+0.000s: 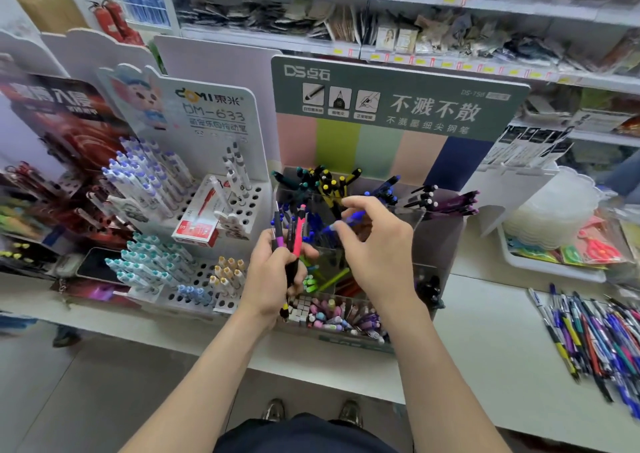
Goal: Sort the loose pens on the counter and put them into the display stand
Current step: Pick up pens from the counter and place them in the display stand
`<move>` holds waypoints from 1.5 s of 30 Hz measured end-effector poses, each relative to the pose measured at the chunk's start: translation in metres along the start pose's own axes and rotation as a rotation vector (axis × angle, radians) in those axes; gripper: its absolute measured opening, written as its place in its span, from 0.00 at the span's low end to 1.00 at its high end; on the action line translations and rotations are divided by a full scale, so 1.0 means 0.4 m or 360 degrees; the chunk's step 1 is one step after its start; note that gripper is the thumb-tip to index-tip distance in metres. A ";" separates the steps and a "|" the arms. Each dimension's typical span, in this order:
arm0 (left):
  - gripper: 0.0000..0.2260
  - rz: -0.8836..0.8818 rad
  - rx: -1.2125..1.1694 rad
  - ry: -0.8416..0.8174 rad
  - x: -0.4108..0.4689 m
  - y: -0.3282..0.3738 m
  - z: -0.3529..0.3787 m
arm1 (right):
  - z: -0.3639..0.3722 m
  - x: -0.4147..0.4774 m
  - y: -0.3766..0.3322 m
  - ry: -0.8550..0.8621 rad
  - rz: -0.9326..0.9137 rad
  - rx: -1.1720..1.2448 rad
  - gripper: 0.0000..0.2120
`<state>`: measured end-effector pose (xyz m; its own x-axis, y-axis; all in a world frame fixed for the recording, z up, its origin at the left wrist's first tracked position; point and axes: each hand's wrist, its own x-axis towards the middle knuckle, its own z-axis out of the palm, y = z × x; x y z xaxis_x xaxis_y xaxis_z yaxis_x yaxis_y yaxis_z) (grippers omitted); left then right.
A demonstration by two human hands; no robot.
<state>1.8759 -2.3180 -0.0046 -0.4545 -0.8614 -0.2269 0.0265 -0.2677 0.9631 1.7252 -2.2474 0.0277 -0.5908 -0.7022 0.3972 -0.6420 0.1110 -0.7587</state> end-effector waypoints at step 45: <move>0.08 -0.0333 -0.0081 -0.0561 0.009 0.033 0.235 | -0.166 -0.059 0.221 0.0425 -0.0053 -0.0356 0.05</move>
<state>1.7910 -2.2839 0.0210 -0.7319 -0.5876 -0.3452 -0.0588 -0.4502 0.8910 1.6500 -2.1745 -0.0144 -0.6558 -0.5025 0.5634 -0.7368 0.2635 -0.6226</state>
